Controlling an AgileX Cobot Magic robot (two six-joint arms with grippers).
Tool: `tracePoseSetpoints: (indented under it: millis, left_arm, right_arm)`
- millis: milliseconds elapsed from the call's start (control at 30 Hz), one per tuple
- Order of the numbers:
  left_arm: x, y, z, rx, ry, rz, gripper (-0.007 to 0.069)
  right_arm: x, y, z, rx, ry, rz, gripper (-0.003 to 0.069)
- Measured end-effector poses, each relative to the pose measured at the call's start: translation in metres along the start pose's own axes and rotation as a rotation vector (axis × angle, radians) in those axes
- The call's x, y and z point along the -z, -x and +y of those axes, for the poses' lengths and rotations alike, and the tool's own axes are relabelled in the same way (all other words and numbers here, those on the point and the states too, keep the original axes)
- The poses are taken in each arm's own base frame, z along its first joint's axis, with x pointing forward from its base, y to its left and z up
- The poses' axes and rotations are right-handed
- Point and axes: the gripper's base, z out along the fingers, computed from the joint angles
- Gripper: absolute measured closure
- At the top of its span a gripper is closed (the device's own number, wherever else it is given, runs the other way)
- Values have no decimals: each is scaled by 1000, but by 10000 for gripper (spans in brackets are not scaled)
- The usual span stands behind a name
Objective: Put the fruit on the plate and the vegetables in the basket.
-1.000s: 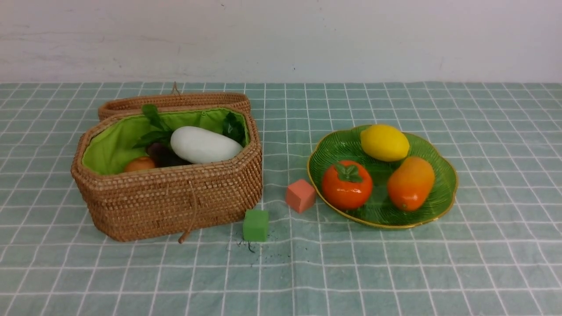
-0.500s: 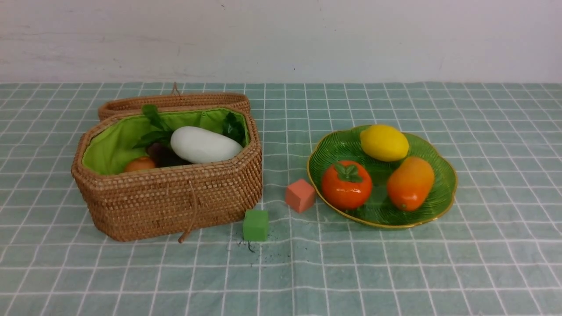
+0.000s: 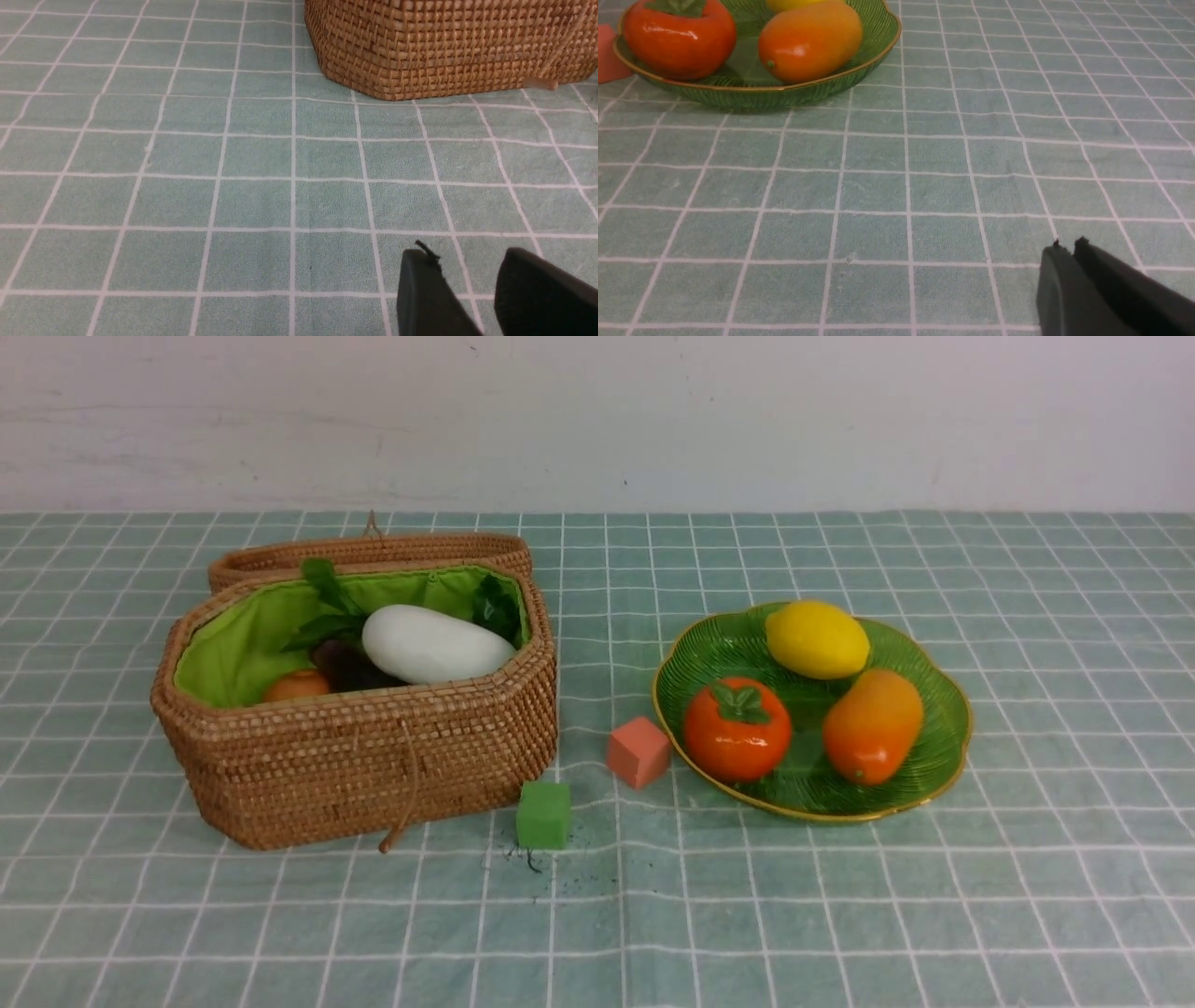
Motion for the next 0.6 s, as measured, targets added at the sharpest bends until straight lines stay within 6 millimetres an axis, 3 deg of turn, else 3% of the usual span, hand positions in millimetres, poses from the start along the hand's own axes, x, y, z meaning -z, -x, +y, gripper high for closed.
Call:
tracePoseSetpoints:
  millis: [600]
  left_arm:
    - [0, 0, 0, 0, 0, 0, 386]
  right_arm:
    - [0, 0, 0, 0, 0, 0, 617]
